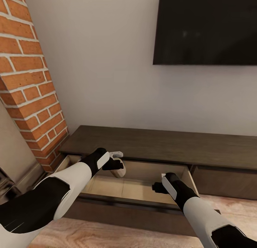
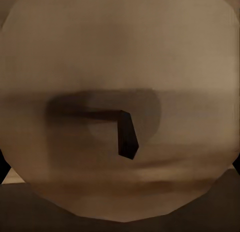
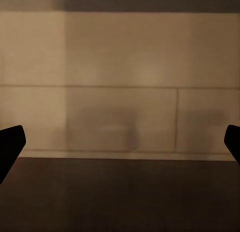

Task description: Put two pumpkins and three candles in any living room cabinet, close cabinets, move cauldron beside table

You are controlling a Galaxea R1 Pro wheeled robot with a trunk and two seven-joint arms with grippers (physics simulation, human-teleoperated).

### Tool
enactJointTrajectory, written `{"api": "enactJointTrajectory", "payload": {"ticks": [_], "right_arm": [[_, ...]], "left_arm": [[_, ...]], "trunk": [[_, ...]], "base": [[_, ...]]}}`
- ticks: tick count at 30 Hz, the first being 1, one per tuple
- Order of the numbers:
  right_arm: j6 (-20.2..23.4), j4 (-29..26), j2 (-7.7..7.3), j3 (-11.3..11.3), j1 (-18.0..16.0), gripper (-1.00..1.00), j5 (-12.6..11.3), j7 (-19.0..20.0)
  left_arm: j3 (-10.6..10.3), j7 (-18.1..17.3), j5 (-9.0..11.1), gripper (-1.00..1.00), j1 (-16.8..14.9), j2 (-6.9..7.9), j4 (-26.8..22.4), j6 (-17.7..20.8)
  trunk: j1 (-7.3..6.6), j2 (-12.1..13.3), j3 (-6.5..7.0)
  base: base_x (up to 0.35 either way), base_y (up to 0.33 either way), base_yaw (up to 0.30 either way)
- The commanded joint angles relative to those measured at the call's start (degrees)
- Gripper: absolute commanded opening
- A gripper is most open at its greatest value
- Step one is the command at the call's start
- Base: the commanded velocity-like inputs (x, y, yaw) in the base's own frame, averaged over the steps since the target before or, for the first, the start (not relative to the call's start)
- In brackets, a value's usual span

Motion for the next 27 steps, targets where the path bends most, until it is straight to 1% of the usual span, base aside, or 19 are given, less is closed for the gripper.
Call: {"api": "enactJointTrajectory", "payload": {"ticks": [1,7,19,23,27], "right_arm": [[0.1,-0.1,-0.04,0.3,0.0,1.00,-0.6,-0.5],[0.1,-0.1,-0.05,0.3,0.0,1.00,-0.6,-0.5],[0.2,0.0,-0.04,0.3,0.0,1.00,-0.6,-0.5],[0.2,0.0,-0.04,0.3,0.0,1.00,-0.6,-0.5],[0.3,1.7,0.27,0.3,-0.1,1.00,-0.6,-0.5]], "left_arm": [[-0.2,0.4,0.6,-1.00,0.0,0.00,-0.1,0.2],[-0.3,0.4,0.6,-1.00,0.0,0.00,-0.1,0.2],[-0.3,0.4,0.6,-1.00,0.0,0.00,0.5,0.2],[-0.3,0.4,0.6,-1.00,0.0,0.00,0.7,0.2],[-0.3,0.4,0.6,-1.00,0.0,0.00,0.7,0.2]], "trunk": [[-0.01,0.0,-0.09],[-0.01,0.0,-0.17],[-2.65,4.8,1.98],[-3.53,6.4,2.51],[-4.41,8.0,2.89]], "base": [[0.000,0.000,0.000],[0.000,0.000,0.000],[0.000,0.000,0.000],[0.000,0.000,0.000],[0.000,0.000,0.000]]}}
